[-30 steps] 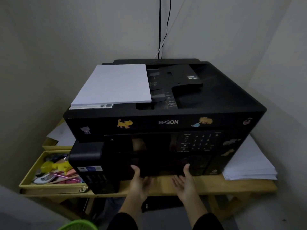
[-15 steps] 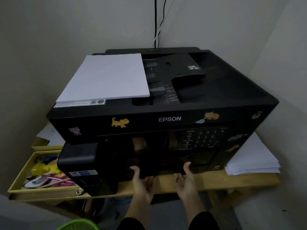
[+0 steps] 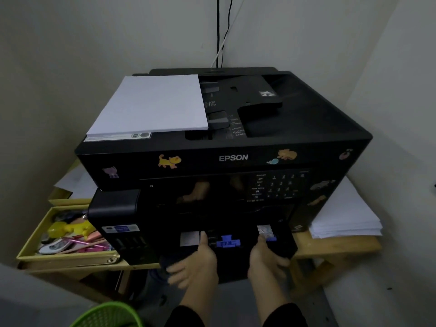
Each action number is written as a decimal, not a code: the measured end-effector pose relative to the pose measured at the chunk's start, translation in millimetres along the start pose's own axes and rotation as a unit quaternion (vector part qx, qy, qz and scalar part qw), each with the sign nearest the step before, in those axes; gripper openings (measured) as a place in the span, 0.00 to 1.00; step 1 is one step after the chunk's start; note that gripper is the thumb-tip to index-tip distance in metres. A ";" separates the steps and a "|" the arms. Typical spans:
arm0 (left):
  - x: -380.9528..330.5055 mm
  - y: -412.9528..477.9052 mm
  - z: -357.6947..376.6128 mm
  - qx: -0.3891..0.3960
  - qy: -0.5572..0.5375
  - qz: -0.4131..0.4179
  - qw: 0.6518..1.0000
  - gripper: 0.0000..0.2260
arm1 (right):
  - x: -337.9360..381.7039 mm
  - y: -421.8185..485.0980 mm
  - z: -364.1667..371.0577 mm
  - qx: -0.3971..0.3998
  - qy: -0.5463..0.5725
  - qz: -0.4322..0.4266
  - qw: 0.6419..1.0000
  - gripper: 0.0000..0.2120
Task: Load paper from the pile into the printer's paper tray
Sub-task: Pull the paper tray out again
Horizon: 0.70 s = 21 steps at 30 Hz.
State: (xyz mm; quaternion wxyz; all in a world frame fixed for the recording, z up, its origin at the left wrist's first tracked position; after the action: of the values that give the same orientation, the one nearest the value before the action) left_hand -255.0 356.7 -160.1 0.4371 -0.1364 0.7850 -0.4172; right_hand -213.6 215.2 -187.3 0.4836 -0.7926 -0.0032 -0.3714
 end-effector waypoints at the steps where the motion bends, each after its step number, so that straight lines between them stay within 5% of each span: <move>1: -7.4 -8.7 -5.5 -0.064 0.076 0.088 0.991 0.54 | 5.7 -3.0 -2.1 -0.030 -0.070 -0.061 0.995 0.43; 5: -9.6 -10.3 4.2 -0.085 0.312 0.336 0.885 0.46 | 17.8 -26.7 0.1 -0.110 -0.284 -0.343 0.889 0.39; 8: -7.6 0.2 7.9 -0.052 0.445 0.387 0.806 0.42 | 15.9 -28.3 10.0 -0.066 -0.443 -0.428 0.785 0.26; 11: -5.0 5.2 7.4 -0.019 0.506 0.405 0.762 0.40 | 12.0 -20.2 13.1 -0.006 -0.532 -0.462 0.709 0.25; 21: 8.2 -1.8 -13.6 -0.041 0.598 0.438 0.671 0.35 | -0.6 -29.8 -7.8 0.013 -0.580 -0.519 0.629 0.23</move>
State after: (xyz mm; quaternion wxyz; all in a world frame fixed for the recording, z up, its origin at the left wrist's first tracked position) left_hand -271.0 358.1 -159.8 0.0008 0.4833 0.8646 -0.1375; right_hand -229.4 225.3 -162.9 0.1197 -0.7056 -0.6980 -0.0248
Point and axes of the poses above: each hand's wrist, its own y-axis towards the middle knuckle, its own z-axis out of the palm, x = y × z, the point moved 4 cm from there along y, towards the middle knuckle, and after that the axes turned 2 degrees about -y, right-handed, at the moved point
